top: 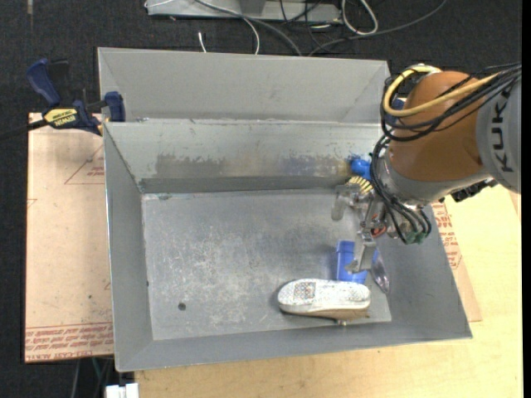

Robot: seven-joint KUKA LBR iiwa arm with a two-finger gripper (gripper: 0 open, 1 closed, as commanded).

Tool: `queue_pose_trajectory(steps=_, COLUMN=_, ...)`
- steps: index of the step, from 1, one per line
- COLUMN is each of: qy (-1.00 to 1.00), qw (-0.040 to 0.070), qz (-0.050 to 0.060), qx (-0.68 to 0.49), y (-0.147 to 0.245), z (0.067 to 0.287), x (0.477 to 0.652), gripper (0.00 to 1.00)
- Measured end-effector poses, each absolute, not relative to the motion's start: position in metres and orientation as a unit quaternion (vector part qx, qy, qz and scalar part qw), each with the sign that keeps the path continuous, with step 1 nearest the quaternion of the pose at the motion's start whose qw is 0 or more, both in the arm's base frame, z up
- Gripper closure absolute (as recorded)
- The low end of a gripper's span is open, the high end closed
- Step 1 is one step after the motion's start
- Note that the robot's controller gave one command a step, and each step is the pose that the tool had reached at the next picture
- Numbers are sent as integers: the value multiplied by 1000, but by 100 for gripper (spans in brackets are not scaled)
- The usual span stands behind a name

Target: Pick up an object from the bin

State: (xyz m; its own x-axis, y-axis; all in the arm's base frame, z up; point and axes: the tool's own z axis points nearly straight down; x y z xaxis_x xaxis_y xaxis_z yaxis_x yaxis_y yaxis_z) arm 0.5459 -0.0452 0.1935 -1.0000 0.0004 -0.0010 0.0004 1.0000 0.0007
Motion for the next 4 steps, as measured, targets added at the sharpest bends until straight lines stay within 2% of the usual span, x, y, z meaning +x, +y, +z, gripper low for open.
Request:
queue_pose_trajectory(steps=1, qy=998, qw=2, qz=1, qx=64, y=-82, z=133, x=552, gripper=0)
queue_pose_trajectory(steps=2, qy=999, qw=11, qz=1, qx=48, y=-112, z=74, x=549, gripper=0)
queue_pose_trajectory(steps=3, qy=997, qw=4, qz=1, qx=80, y=-94, z=110, x=549, gripper=0)
queue_pose_trajectory(steps=4, qy=1000, qw=9, qz=0, qx=-25, y=-91, z=71, x=568, gripper=0)
